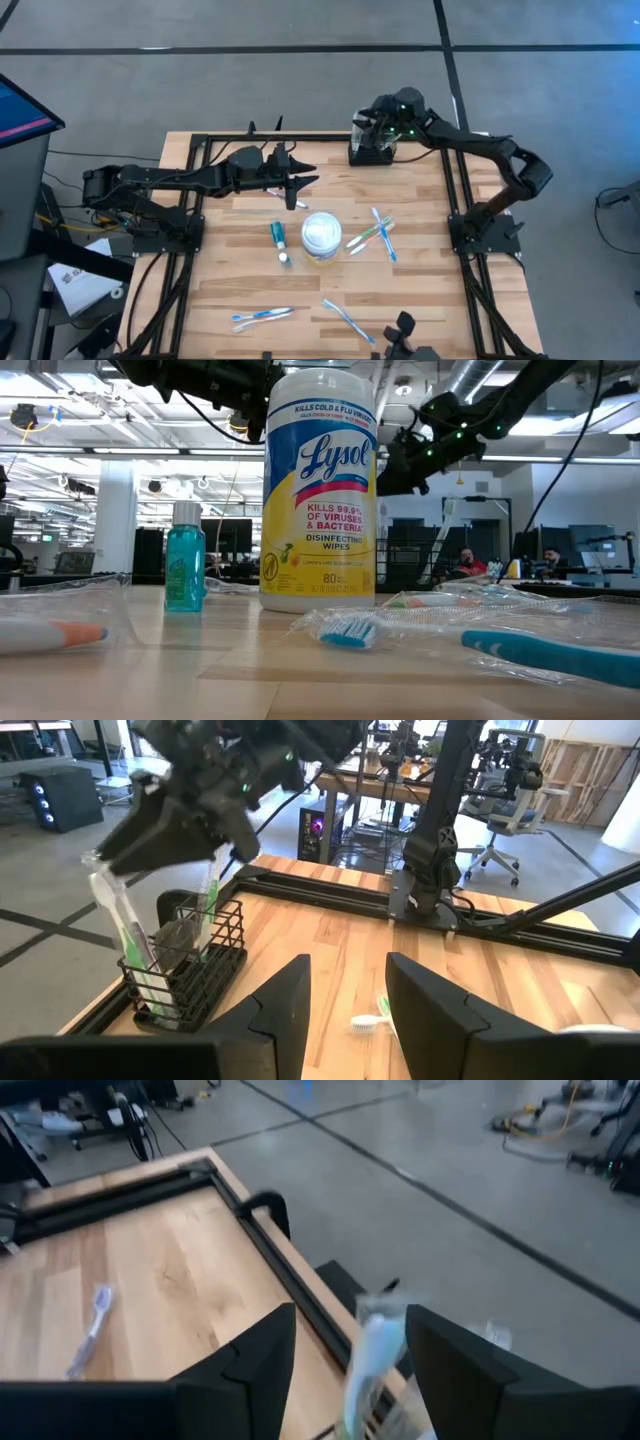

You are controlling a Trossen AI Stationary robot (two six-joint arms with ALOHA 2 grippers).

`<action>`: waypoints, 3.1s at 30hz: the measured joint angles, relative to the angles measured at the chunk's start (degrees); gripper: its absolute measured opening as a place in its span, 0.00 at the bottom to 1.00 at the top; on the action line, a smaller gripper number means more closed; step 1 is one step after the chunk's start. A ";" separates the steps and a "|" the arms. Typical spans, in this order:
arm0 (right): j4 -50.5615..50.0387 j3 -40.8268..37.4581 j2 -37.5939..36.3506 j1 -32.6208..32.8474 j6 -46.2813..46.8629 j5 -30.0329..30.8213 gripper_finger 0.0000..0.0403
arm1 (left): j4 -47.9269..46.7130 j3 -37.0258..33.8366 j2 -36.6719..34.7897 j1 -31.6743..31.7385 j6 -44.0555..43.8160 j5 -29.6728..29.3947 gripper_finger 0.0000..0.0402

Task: Pick & Place toothbrushing station
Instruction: Put the purple toothbrush into the black mesh organizer

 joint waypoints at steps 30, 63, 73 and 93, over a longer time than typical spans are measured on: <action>-17.58 0.00 -10.80 8.49 -6.13 0.07 0.33 | -22.88 0.00 0.02 5.95 -1.70 -6.29 0.32; -17.62 0.00 -10.78 10.73 -6.64 0.04 0.33 | -27.50 -15.29 0.31 13.33 -26.39 -8.18 0.28; -18.16 0.00 -10.76 10.73 -6.60 0.04 0.33 | -27.14 -20.00 0.31 14.69 -34.79 -6.53 0.28; -20.28 0.00 -10.74 10.71 -6.60 0.04 0.32 | -30.52 -20.00 -5.53 15.40 -34.32 -11.32 0.28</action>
